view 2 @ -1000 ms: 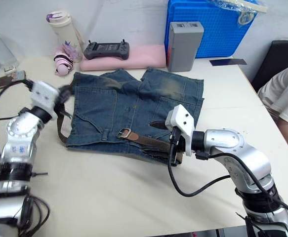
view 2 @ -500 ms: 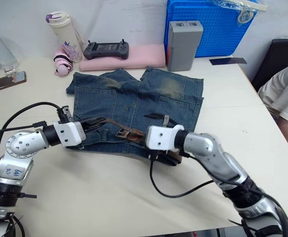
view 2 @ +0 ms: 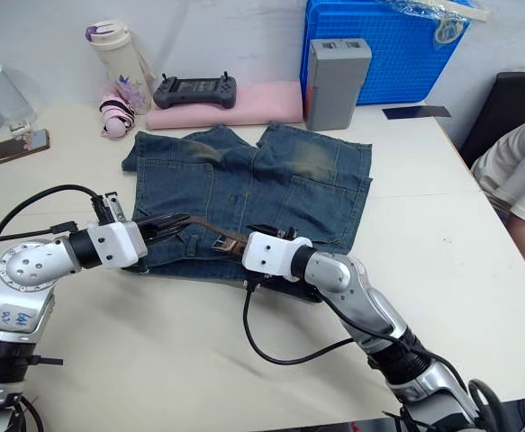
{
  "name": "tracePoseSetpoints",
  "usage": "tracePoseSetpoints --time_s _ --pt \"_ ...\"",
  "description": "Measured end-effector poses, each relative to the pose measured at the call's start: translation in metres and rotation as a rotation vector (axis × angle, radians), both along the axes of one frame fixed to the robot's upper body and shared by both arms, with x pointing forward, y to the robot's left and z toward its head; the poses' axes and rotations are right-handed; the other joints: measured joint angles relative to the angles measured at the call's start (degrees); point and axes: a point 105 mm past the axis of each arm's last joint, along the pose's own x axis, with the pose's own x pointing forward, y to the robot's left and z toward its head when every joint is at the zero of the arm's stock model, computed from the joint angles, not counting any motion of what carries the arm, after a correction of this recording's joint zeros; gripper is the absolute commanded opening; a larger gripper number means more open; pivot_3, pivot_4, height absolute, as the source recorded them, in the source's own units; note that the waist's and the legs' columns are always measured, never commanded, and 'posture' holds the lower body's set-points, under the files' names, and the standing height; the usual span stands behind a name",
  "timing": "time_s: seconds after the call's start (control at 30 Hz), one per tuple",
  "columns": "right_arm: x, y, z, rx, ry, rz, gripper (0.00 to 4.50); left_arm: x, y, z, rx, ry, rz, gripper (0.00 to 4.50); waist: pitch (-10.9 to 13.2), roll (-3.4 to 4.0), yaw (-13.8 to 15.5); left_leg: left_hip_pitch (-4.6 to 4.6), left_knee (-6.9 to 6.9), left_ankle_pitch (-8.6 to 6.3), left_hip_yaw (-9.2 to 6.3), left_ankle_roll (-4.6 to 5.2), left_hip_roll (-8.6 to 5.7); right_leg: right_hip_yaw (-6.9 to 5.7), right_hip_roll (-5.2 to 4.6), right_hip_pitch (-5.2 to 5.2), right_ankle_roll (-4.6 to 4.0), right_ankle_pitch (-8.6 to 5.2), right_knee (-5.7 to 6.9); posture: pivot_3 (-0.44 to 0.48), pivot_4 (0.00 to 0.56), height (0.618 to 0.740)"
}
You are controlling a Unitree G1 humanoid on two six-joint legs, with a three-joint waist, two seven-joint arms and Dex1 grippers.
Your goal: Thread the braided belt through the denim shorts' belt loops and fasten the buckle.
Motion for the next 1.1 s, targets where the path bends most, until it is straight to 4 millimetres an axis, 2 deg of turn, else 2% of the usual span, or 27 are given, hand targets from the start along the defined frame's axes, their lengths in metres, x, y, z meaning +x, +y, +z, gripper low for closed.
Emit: tracePoseSetpoints --time_s 0.03,0.1,0.3,0.37,0.43,0.47,0.5,0.53,0.57,0.6,0.63,0.67,0.73,0.8,0.87,0.97,1.03,1.1 --pt "0.000 0.000 0.000 0.001 0.002 -0.001 1.03 0.000 0.000 0.000 0.000 -0.001 -0.001 0.00 0.00 0.00 0.00 0.00 0.00 0.00 0.00 0.00 0.00 0.00 0.00 0.00 0.00 0.00 0.00 0.000 0.150 0.728" --pt "0.001 -0.001 -0.005 -0.004 0.018 -0.015 0.08 -0.004 -0.003 0.000 0.004 -0.005 -0.013 0.00 0.00 0.00 -0.02 0.00 0.00 0.00 0.00 0.00 0.00 0.00 0.00 0.00 0.00 0.00 -0.01 0.000 0.150 0.728" --pt "0.003 -0.001 -0.008 0.000 0.030 -0.028 0.08 -0.006 0.000 -0.001 -0.013 0.007 -0.008 0.00 0.00 0.00 -0.07 0.00 0.00 0.00 0.00 0.00 0.01 0.00 0.01 0.00 0.00 0.00 0.00 0.000 0.150 0.728" --pt "0.003 -0.001 -0.008 0.000 0.031 -0.028 0.00 -0.006 0.001 -0.002 -0.014 0.014 -0.008 0.90 0.00 0.00 -0.06 0.00 0.00 0.00 0.00 0.00 0.01 0.00 0.01 -0.01 0.00 0.00 0.00 0.000 0.150 0.728" --pt "0.004 -0.001 -0.009 -0.002 0.030 -0.031 0.00 -0.008 0.004 0.000 -0.033 0.029 -0.002 1.47 0.00 0.00 -0.09 0.00 0.00 0.00 0.00 0.00 0.01 0.00 0.01 -0.01 0.00 0.00 0.00 0.000 0.150 0.728" --pt "0.005 -0.002 -0.010 -0.007 0.028 -0.038 0.00 -0.009 0.006 0.001 -0.042 0.041 0.001 1.98 0.00 0.00 -0.13 0.00 0.00 0.00 0.00 0.00 0.01 0.00 0.01 -0.01 0.00 0.00 0.00 0.000 0.150 0.728" --pt "0.005 -0.002 -0.010 -0.008 0.025 -0.040 0.00 -0.010 0.007 0.002 -0.044 0.050 0.002 2.22 0.00 0.00 -0.15 0.00 0.00 0.00 -0.01 0.00 0.02 0.00 0.01 -0.01 0.00 0.00 0.00 0.000 0.150 0.728" --pt "0.006 -0.003 -0.009 -0.011 0.022 -0.045 0.00 -0.012 0.008 0.003 -0.046 0.059 0.002 2.81 0.01 0.01 -0.17 0.00 0.00 0.00 0.00 0.00 0.02 0.01 0.01 -0.01 0.00 0.00 0.00 0.000 0.150 0.728" --pt "0.006 -0.004 -0.009 -0.012 0.016 -0.049 0.00 -0.013 0.009 0.004 -0.061 0.088 0.006 3.18 0.01 0.02 -0.20 0.00 0.00 0.00 0.00 0.00 0.02 0.01 0.01 -0.01 0.00 0.00 0.00 0.000 0.150 0.728" --pt "0.006 -0.004 -0.009 -0.012 0.015 -0.050 0.00 -0.013 0.009 0.004 -0.063 0.092 0.006 3.18 0.01 0.02 -0.20 0.00 0.00 0.00 -0.01 0.00 0.02 0.01 0.01 -0.01 0.00 0.00 0.00 0.000 0.150 0.728" --pt "0.007 -0.004 -0.008 -0.013 0.007 -0.054 0.00 -0.015 0.012 0.005 -0.099 0.155 0.021 3.68 0.01 0.02 -0.27 0.00 0.00 0.00 -0.02 0.00 0.04 0.01 0.01 -0.01 0.00 0.00 0.00 0.000 0.150 0.728" --pt "0.007 -0.004 -0.007 -0.018 -0.006 -0.056 0.00 -0.018 0.017 0.004 -0.148 0.250 0.039 3.68 0.01 0.02 -0.43 0.00 0.00 0.00 -0.04 0.00 0.05 0.01 0.01 0.00 0.00 0.00 0.00 0.000 0.150 0.728" --pt "0.009 -0.005 -0.005 -0.038 -0.043 -0.062 0.00 -0.032 0.032 0.009 -0.323 0.561 0.059 3.68 0.08 -0.02 -1.24 -0.01 0.00 0.01 -0.13 -0.03 0.09 0.03 0.02 0.02 -0.03 -0.02 0.00 0.000 0.150 0.728" --pt "0.010 -0.005 -0.004 -0.053 -0.071 -0.072 0.00 -0.047 0.042 0.047 -0.608 0.726 -0.018 3.68 0.09 0.00 -1.32 0.00 0.00 0.03 -0.21 -0.08 0.09 0.02 0.02 0.03 -0.05 -0.04 -0.01 0.000 0.150 0.728" --pt "0.010 -0.004 -0.003 -0.058 -0.093 -0.071 0.00 -0.061 0.041 0.059 -0.730 0.823 -0.086 3.68 0.12 0.05 -1.34 0.03 0.00 0.02 -0.22 -0.08 0.07 0.05 0.02 0.08 -0.05 -0.04 -0.02 0.000 0.150 0.728" --pt "0.011 -0.003 -0.003 -0.076 -0.126 -0.073 0.00 -0.085 0.021 0.043 -0.870 1.062 -0.187 3.68 0.15 0.10 -1.45 0.05 -0.01 0.00 -0.24 -0.11 0.06 0.14 0.02 0.10 -0.05 -0.04 -0.04 0.000 0.150 0.728" --pt "0.013 -0.004 -0.003 -0.092 -0.156 -0.081 0.00 -0.098 0.003 0.025 -1.048 1.236 -0.213 3.68 0.15 0.10 -1.42 0.09 -0.01 0.00 -0.27 -0.12 0.06 0.21 0.02 0.12 -0.05 -0.04 -0.02 0.000 0.150 0.728" --pt "0.014 -0.004 -0.001 -0.103 -0.193 -0.088 0.00 -0.099 -0.013 0.011 -1.220 1.337 -0.190 3.68 0.15 0.10 -1.30 0.11 0.00 0.02 -0.30 -0.14 0.03 0.24 0.02 0.16 -0.05 -0.04 -0.05 0.000 0.150 0.728"
